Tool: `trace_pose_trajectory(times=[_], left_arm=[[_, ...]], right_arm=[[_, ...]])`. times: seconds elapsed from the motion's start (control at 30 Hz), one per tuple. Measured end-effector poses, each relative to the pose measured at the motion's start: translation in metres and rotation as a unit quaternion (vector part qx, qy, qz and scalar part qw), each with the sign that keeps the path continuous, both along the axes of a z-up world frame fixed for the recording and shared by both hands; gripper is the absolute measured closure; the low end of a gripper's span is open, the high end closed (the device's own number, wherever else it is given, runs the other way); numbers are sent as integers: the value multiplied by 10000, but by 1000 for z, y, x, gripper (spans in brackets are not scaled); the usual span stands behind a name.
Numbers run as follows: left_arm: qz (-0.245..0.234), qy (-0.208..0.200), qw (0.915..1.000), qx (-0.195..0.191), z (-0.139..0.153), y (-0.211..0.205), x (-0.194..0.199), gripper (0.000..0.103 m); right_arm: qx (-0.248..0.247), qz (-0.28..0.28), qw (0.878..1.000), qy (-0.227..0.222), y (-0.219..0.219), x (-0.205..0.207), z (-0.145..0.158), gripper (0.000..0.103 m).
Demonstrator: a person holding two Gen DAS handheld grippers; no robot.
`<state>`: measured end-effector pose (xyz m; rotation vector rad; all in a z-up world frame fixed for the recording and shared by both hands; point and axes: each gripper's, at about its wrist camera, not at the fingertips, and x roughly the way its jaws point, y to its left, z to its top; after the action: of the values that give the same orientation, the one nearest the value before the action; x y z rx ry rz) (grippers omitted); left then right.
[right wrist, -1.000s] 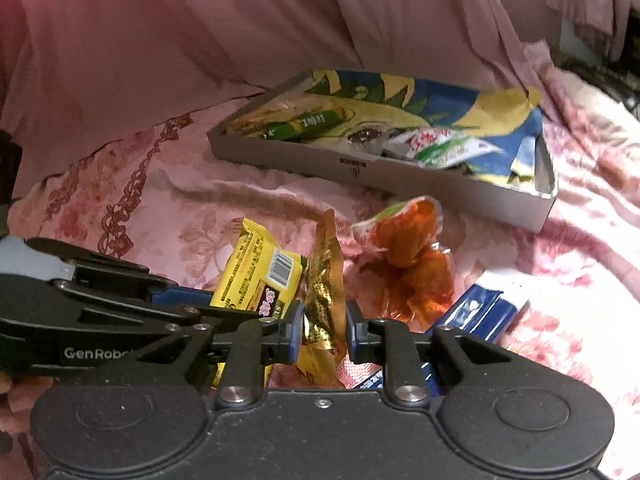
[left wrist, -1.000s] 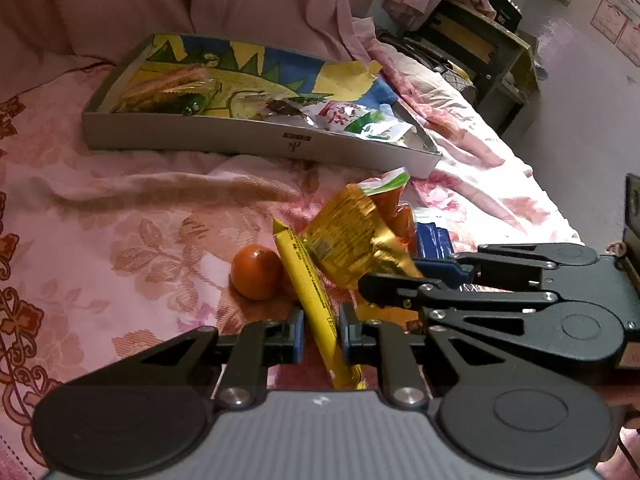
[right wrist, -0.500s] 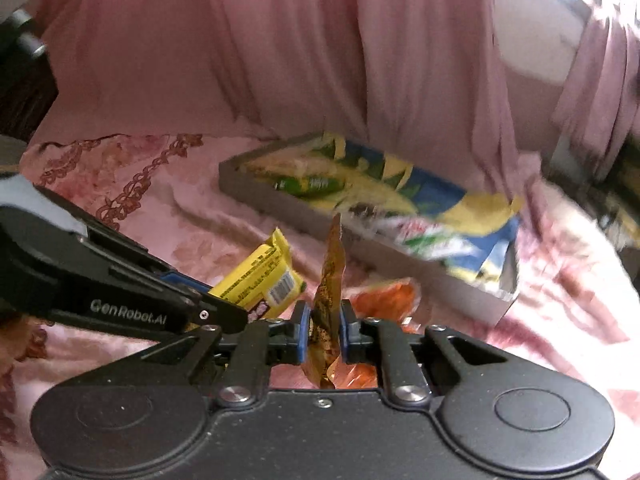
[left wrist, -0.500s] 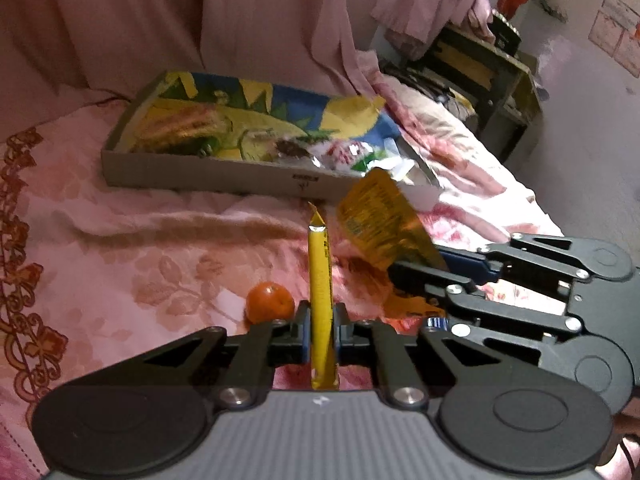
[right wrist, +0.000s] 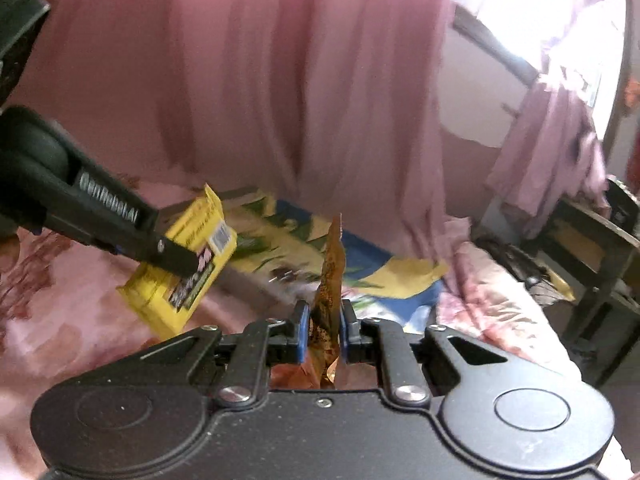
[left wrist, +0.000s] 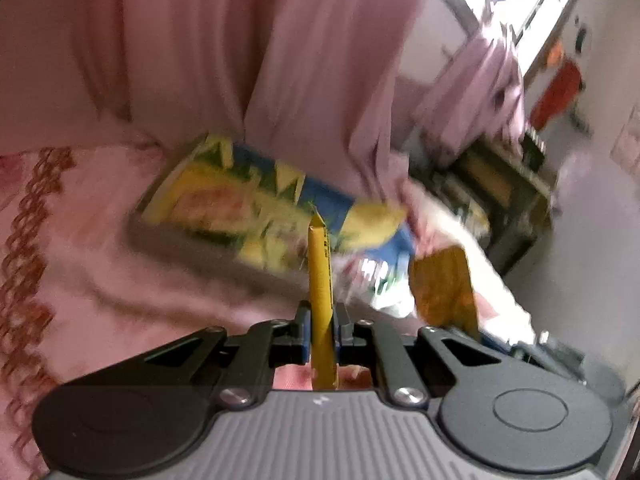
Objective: Organize snacks
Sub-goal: 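Lift and carry the wafer bar with left tool while right tool carries the foil pack to the box, then open left gripper over the box while right gripper releases the foil pack into it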
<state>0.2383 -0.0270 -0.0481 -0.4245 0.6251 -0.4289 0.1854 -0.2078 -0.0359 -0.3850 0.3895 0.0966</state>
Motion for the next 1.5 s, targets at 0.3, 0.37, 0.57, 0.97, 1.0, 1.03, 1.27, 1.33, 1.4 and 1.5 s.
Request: trace_pose_trajectory(times=[0.3,0.37,0.57,0.97,1.0,1.03,1.27,1.33,1.4,1.5], left_arm=[[55,-329,9991,-258,6,-17,52,92],[95,-281,9991,-288,2,-17,61,92],[102,-105,9995,-271,-13,-18,89,92],[45,-156,9999,-42,-18,-23,95,89],[49,-137,9999,-57,-18,-23,95,89],[54,-119,9999,-56,-18,-23,96,89],[74,-119,9996,254,-14,-29,95,86],[108,-144,9988,457,-13,-31,95,85],[154,-123,9978,627,-12,-33,95,81],[160,-69,9970,755,-10,-33,96,67]], right_arm=[[762,-399,9962,-168,-16,42,8,87],[906,-433,9948,-176,-17,53,7,87],[1462,-556,9877,-27,-23,87,3,87],[1978,-668,9769,464,-24,128,-20,87],[1981,-660,9767,492,-23,127,-22,87],[1982,-647,9766,523,-22,127,-22,87],[1964,-603,9770,575,-20,127,-23,86],[1964,-617,9768,586,-20,127,-22,86],[1957,-635,9768,588,-21,127,-22,84],[1962,-671,9766,576,-22,126,-20,82]])
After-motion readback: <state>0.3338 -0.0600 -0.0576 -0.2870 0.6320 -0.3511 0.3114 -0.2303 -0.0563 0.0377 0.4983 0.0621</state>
